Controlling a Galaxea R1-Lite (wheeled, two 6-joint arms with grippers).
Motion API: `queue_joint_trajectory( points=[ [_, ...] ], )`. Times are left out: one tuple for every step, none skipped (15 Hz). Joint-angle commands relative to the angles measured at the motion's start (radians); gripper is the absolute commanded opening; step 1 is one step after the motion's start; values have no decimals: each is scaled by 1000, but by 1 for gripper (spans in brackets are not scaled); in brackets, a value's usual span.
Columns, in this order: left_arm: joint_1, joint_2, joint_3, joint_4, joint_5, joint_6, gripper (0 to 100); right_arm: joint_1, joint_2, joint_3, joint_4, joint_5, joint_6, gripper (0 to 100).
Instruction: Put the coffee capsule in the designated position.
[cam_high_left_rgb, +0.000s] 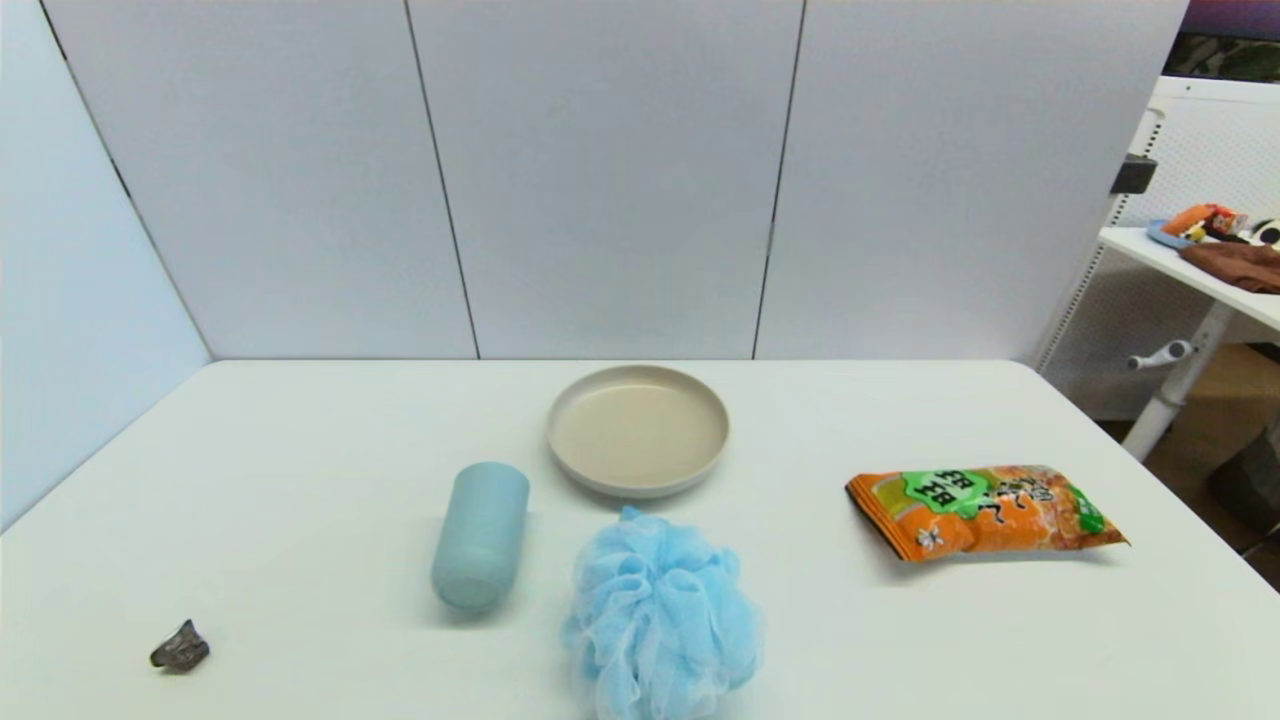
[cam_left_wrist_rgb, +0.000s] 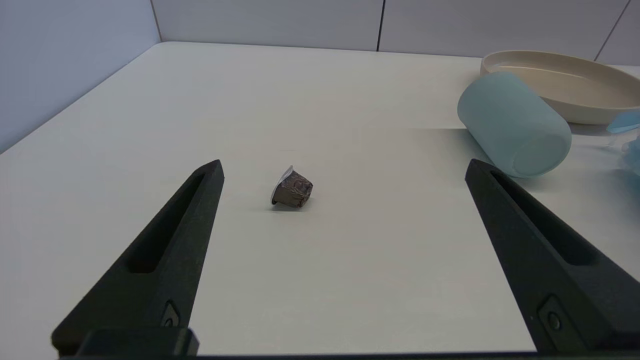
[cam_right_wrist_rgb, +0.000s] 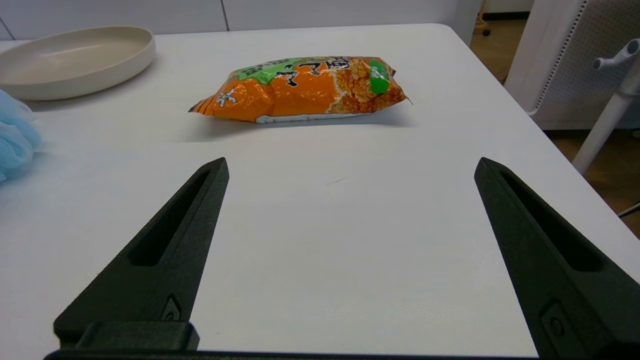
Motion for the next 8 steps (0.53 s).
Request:
queue_joint_trajectory(
  points=[
    [0, 0, 18, 0, 0, 0, 100, 0, 1, 0, 0, 0, 0, 100],
    [0, 0, 18, 0, 2, 0, 100, 0, 1, 0, 0, 0, 0, 100],
    [0, 0, 18, 0, 0, 0, 100, 0, 1, 0, 0, 0, 0, 100],
    [0, 0, 18, 0, 0, 0, 100, 0, 1, 0, 0, 0, 0, 100],
    [0, 0, 18, 0, 0, -7, 100, 0, 1, 0, 0, 0, 0, 100],
    [0, 0, 18, 0, 0, -14, 100, 0, 1, 0, 0, 0, 0, 100],
    [0, 0, 18, 0, 2, -14, 100, 0, 1, 0, 0, 0, 0, 100],
    [0, 0, 18, 0, 2, -14, 100, 0, 1, 0, 0, 0, 0, 100]
  ],
)
